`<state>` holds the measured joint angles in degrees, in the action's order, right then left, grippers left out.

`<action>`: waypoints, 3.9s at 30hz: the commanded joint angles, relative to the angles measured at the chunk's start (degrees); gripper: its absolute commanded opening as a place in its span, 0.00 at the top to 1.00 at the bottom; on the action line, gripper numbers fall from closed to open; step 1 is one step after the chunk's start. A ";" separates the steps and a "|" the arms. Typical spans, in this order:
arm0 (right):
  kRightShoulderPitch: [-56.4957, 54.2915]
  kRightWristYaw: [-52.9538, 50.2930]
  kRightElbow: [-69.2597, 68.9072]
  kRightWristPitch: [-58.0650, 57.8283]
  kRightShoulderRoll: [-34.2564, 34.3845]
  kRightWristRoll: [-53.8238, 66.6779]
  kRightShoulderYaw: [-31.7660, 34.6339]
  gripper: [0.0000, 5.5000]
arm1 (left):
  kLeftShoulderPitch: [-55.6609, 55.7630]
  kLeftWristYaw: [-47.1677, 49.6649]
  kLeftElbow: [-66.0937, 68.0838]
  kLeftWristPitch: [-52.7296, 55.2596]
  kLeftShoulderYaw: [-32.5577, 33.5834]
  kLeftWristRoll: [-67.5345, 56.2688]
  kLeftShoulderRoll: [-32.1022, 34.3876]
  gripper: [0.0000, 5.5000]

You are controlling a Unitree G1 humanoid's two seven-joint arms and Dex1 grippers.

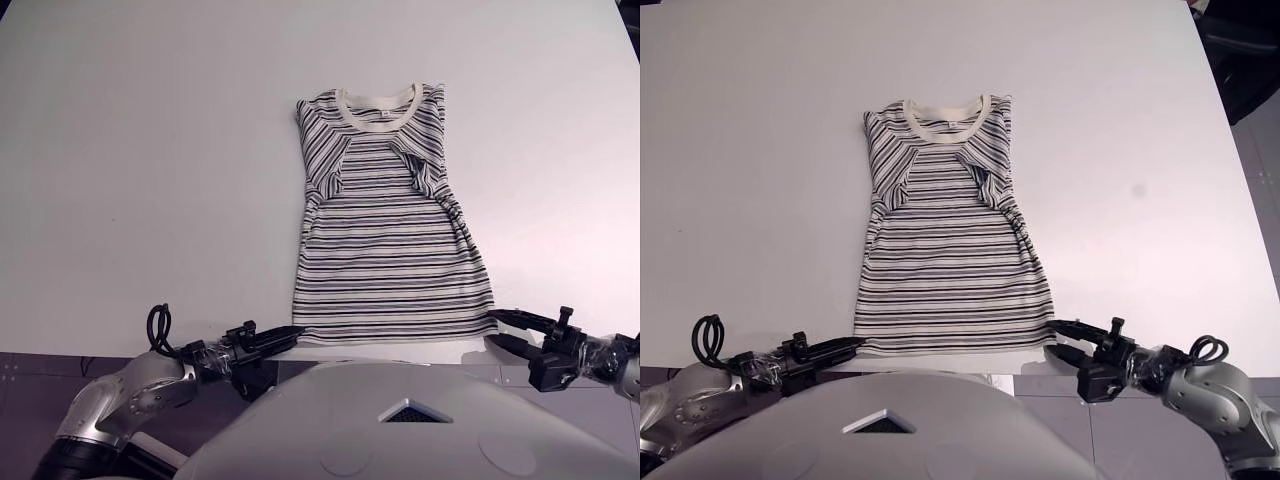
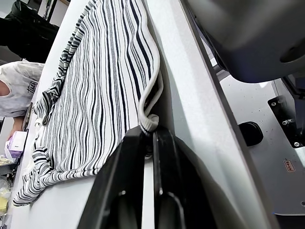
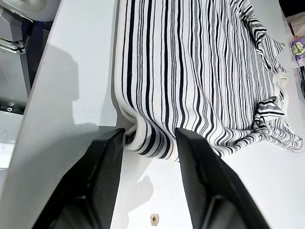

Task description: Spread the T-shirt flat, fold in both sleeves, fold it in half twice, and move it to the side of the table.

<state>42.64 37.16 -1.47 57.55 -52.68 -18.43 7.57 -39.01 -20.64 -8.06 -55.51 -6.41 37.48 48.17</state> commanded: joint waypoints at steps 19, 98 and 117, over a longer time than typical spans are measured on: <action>15.71 10.65 -22.17 -17.94 -7.76 17.35 6.17 0.97 | -5.05 -1.19 -4.54 -6.33 3.67 -13.88 11.60 0.98; -70.54 42.05 43.60 -38.61 18.61 9.17 -34.71 0.78 | 55.79 -13.01 31.90 38.70 -19.95 -8.63 -14.22 0.77; -51.32 33.52 -12.13 -72.89 8.83 25.24 -16.86 0.78 | 42.63 -19.80 10.95 22.84 -10.57 -25.22 4.11 0.77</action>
<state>-14.36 73.62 -7.70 -16.41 -40.55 5.18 -15.98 9.47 -39.08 9.96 -32.51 -19.56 15.97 48.82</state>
